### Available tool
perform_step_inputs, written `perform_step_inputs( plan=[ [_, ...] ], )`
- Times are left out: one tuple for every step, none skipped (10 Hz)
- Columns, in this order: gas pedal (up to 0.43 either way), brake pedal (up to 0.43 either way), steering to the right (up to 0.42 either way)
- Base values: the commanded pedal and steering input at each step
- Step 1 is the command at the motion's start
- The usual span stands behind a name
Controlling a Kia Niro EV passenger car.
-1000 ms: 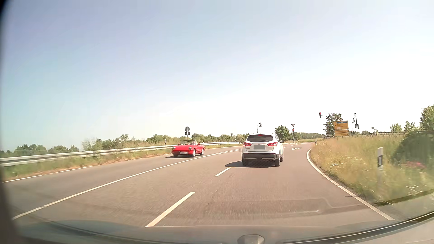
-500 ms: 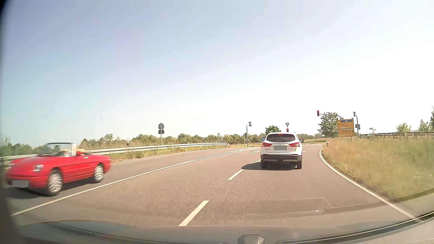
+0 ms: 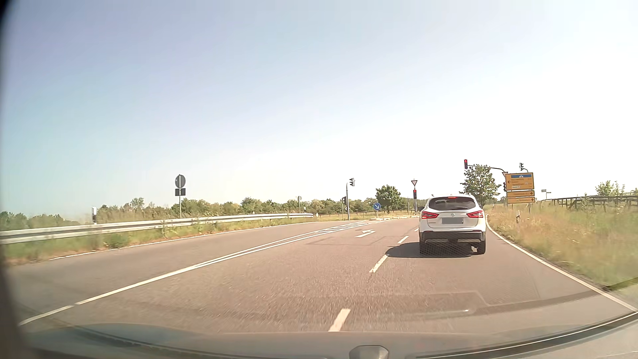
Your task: Follow the waypoints while adhering to traffic rules and regulations
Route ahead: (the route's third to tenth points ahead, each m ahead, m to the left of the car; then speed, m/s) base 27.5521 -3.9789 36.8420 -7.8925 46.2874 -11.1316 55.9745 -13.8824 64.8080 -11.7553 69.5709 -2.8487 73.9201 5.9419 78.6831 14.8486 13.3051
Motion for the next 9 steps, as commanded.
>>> perform_step_inputs(
  plan=[
    [0.000,0.220,0.036],
    [0.000,0.238,0.039],
    [0.000,0.244,0.042],
    [0.000,0.256,0.044],
    [0.000,0.262,0.046],
    [0.000,0.268,0.048],
    [0.000,0.280,0.052],
    [0.000,0.280,0.057],
    [0.000,0.287,0.061]
  ],
)
